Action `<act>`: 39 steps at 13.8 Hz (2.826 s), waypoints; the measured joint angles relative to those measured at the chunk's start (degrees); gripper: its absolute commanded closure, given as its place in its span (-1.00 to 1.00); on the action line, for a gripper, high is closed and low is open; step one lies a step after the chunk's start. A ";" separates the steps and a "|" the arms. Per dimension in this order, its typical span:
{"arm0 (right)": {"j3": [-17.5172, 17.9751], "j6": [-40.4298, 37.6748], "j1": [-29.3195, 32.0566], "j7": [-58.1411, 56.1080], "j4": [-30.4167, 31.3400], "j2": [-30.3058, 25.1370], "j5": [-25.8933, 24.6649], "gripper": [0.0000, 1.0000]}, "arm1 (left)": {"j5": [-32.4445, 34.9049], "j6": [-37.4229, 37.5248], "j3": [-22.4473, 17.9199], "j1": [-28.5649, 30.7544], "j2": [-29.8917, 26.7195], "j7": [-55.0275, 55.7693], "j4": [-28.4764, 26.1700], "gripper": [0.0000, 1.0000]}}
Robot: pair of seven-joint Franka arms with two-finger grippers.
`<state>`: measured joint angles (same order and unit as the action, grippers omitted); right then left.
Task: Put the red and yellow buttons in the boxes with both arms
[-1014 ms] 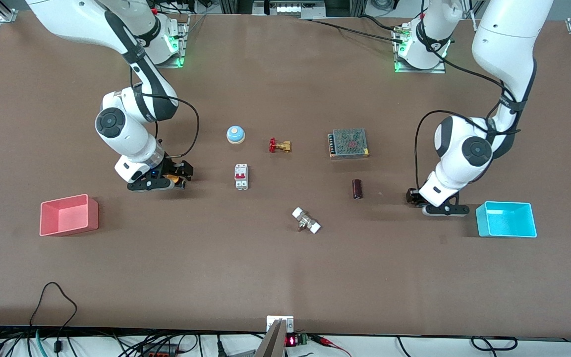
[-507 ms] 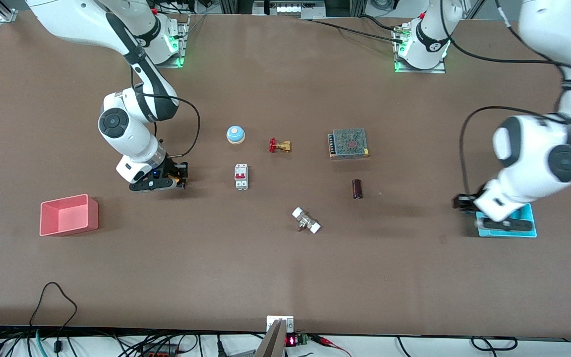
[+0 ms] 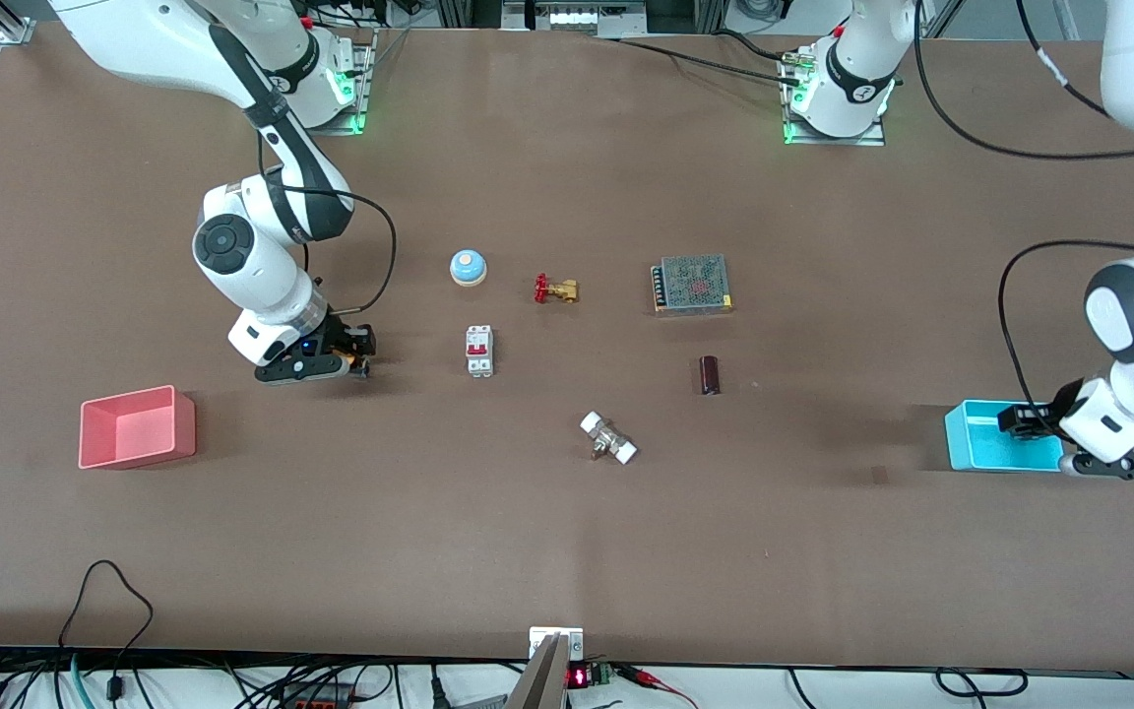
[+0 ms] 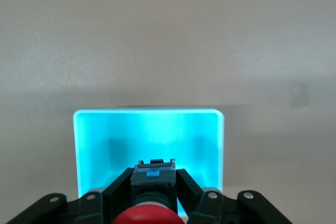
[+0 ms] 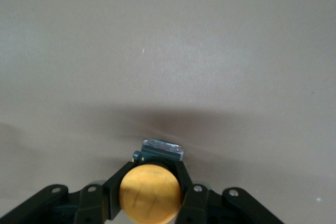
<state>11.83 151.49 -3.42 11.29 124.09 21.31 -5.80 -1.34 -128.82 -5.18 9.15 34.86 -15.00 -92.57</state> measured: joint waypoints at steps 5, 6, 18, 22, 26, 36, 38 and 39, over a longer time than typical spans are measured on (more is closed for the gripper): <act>-0.65 -17.23 7.25 -14.94 -6.67 -9.60 -0.19 0.40 | 0.02 -5.25 0.02 0.80 5.82 -0.05 1.10 0.38; -0.84 -19.08 9.72 -19.12 -7.51 -11.21 -0.18 0.40 | 0.02 -5.45 0.02 0.92 6.30 -0.06 1.13 0.38; -4.76 -5.63 24.33 -46.23 -18.85 7.98 1.64 0.39 | 0.02 -5.68 0.36 2.16 8.62 -0.21 1.50 -1.00; -4.61 -5.42 24.32 -46.25 -19.26 9.83 5.47 0.38 | 0.02 -4.21 0.37 2.20 7.63 -0.74 2.92 -1.00; -4.60 -5.43 24.32 -46.25 -19.26 10.44 6.05 0.38 | 0.02 4.47 0.82 2.07 1.68 -1.20 4.48 -1.00; -4.59 -5.43 24.32 -46.26 -19.28 12.01 6.08 -0.35 | 0.02 36.47 2.05 -9.35 -15.21 15.34 11.24 -1.00; -4.59 -5.43 24.32 -46.26 -19.28 12.01 6.08 -0.40 | 0.03 41.20 2.20 -11.91 -17.18 17.49 14.39 -1.00; -4.59 -5.43 24.32 -46.26 -19.28 12.01 6.09 -0.57 | 0.03 41.98 2.28 -12.93 -18.43 18.02 15.00 -1.00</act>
<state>7.24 146.06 20.90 -34.97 104.80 33.32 0.28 -1.31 -86.84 -2.90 -3.78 16.44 3.02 -77.57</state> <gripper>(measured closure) 0.322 0.000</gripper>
